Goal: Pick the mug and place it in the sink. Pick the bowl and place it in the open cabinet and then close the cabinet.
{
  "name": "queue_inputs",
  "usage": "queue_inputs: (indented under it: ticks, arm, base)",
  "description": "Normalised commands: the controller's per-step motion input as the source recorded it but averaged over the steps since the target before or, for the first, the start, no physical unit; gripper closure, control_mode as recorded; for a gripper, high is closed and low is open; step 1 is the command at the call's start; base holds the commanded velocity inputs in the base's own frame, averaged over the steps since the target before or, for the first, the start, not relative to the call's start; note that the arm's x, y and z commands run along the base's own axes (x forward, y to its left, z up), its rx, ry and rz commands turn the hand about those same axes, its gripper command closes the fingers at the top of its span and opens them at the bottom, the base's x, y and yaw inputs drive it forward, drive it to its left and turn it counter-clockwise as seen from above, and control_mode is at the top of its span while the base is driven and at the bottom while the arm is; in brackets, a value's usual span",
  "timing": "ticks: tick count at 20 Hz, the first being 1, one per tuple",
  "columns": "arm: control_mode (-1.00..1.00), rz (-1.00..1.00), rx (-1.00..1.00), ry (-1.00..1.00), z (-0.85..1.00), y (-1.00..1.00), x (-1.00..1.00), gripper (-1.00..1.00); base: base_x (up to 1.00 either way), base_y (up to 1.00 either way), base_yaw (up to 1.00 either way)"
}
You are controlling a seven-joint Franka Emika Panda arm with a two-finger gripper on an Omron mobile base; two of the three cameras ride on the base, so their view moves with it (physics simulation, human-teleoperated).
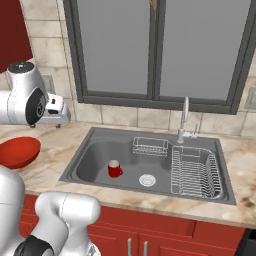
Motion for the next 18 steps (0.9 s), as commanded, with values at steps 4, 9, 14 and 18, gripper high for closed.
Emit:
queue_inputs:
  ticks: [4,9,14,18]
  arm:
    - [1.00,0.00,0.00,0.00,0.00,0.00,0.00,-1.00]
    - [-1.00,0.00,0.06,0.01,-0.02,0.07,0.00,-1.00]
    - [-1.00,0.00,0.07,0.01,-0.16,0.13,0.01,-1.00]
    - [-1.00,-0.01,0.00,0.09,-0.26,0.11,0.04,-1.00]
  base:
    - [0.00,0.94,0.00]
    - [0.00,0.35,0.00]
    - [0.00,0.00,0.00]
    - [0.00,0.00,0.00]
